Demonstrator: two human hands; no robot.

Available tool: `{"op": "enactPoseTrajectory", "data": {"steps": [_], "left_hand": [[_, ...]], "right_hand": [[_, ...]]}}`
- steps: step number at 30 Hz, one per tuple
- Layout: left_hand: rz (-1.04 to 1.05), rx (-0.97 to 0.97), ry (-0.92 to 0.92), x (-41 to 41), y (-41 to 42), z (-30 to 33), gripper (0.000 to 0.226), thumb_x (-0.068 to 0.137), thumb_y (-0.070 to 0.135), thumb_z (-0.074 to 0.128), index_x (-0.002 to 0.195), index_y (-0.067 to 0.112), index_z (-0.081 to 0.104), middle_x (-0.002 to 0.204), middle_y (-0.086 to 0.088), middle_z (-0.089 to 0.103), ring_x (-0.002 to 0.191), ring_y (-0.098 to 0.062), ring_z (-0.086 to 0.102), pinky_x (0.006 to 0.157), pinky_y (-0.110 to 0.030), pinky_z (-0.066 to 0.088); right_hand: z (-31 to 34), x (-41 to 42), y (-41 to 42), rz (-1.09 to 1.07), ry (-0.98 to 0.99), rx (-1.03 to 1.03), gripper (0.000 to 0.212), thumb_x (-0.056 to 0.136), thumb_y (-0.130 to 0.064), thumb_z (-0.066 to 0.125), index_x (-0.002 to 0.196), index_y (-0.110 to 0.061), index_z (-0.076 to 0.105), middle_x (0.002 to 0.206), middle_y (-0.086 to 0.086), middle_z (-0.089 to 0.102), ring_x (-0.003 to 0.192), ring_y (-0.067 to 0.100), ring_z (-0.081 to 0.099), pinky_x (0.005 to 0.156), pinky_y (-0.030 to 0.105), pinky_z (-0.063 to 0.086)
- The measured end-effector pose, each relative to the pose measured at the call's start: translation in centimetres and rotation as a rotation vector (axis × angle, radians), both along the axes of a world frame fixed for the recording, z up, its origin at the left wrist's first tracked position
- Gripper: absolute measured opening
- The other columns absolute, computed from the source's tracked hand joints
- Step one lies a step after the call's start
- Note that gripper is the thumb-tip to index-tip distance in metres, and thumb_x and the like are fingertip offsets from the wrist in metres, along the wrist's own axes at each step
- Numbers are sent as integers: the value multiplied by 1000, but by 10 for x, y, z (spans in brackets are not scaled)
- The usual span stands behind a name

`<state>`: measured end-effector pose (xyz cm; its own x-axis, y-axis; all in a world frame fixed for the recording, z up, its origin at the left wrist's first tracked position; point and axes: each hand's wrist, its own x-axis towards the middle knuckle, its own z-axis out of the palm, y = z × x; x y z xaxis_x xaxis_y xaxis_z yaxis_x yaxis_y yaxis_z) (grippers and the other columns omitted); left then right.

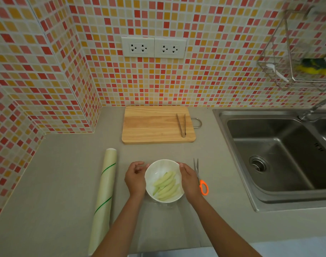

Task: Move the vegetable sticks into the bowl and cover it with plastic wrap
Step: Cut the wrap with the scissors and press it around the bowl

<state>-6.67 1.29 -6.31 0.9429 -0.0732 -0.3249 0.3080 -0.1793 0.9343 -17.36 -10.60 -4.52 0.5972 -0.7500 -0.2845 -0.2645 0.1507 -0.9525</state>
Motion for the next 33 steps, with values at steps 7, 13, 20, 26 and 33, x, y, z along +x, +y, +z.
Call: {"op": "enactPoseTrajectory", "data": {"steps": [7, 13, 20, 26, 33], "left_hand": [[11, 125, -210, -8, 4, 2, 33, 93, 31, 57, 72, 13, 75, 70, 1, 73, 67, -11, 64, 65, -28, 48], [-129, 120, -242, -16, 9, -4, 55, 101, 44, 30, 93, 17, 77, 87, -4, 73, 94, -23, 66, 84, -38, 52], [-258, 243, -390, -4, 16, -1, 55, 95, 44, 24, 114, 16, 67, 106, 8, 64, 118, -18, 48, 97, -28, 33], [-189, -153, -189, -37, 7, 11, 52, 98, 45, 26, 137, 21, 52, 122, 10, 64, 118, -1, 55, 98, -12, 37], [-124, -250, 67, -32, -1, 7, 54, 97, 54, 26, 131, 27, 57, 126, -1, 64, 118, -18, 58, 107, -38, 41]], "right_hand": [[-5, 2, 2, -40, -53, 47, 28, 98, -15, 44, 90, -19, 70, 88, 0, 71, 88, 16, 65, 78, 28, 52], [-12, 0, -3, -4, 17, 248, 44, 100, -39, 38, 85, -14, 70, 74, -1, 73, 70, 11, 70, 55, 20, 52], [0, 6, -27, 117, 86, 126, 55, 101, -44, 31, 108, -3, 67, 110, 21, 68, 105, 33, 63, 98, 49, 47], [-4, 10, -29, 246, -66, 235, 36, 99, -28, 45, 105, -3, 70, 106, 14, 71, 96, 24, 66, 82, 32, 53], [-5, 14, -27, 286, 101, 326, 48, 94, -50, 44, 84, -16, 77, 88, 9, 75, 86, 24, 72, 74, 32, 56]]}}
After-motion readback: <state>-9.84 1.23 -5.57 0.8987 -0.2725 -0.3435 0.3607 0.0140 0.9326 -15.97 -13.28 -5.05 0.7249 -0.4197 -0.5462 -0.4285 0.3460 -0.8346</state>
